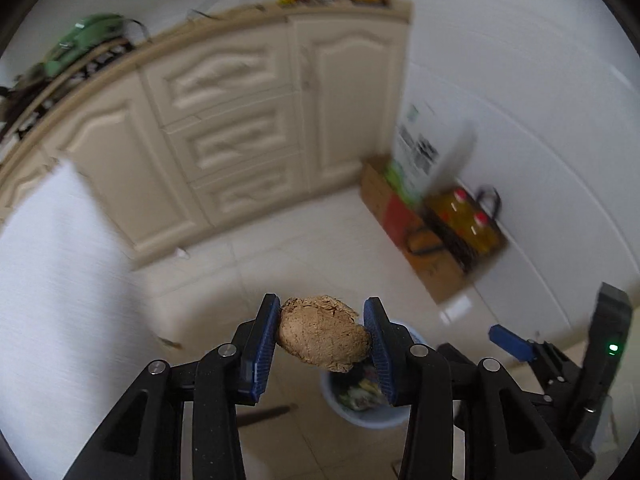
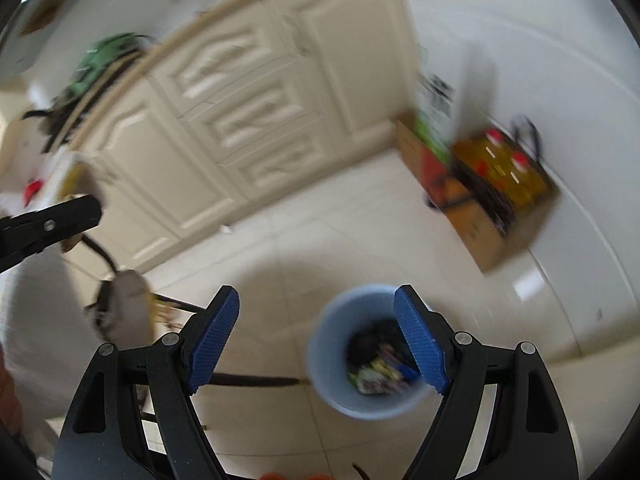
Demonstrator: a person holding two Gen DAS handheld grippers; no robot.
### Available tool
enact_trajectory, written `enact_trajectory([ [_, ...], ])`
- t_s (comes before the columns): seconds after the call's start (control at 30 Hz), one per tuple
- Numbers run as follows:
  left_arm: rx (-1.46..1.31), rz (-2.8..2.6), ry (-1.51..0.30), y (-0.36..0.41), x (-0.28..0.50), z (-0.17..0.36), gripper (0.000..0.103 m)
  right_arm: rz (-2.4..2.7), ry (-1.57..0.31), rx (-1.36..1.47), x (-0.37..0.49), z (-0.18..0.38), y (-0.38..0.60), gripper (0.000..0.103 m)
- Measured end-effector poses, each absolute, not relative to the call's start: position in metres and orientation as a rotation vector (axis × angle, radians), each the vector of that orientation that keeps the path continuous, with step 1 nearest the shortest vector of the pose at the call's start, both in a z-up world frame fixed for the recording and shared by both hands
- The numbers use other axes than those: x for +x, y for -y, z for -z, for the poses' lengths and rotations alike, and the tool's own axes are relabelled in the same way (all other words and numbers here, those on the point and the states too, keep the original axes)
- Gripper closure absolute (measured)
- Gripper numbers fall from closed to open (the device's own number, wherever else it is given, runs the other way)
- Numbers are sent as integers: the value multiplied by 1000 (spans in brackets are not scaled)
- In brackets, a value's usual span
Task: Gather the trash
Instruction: 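Carry the brown lump over the bin and open the left tool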
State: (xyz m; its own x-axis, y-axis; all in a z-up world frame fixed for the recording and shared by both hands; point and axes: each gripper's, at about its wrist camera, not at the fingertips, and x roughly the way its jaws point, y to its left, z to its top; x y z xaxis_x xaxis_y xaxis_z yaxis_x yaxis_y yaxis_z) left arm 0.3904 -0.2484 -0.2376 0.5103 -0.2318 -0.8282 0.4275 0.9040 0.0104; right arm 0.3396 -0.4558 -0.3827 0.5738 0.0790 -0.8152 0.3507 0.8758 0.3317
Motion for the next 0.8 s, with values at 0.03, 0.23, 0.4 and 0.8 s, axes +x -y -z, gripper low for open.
enact_trajectory([
  [0.03,217,418,-990,259,392,251,64,191,-977,519,333,400,466,21],
  [0.23,290,443,-1130,303,418,373,64,305,-1153,638,314,519,511,21],
  [0.4,391,420,-1227,324,437,467,64,364,-1283,743,302,618,525,22],
  [0.8,512,422,-1360,359,465,604,63,386,-1458,781,288,726,526,74],
])
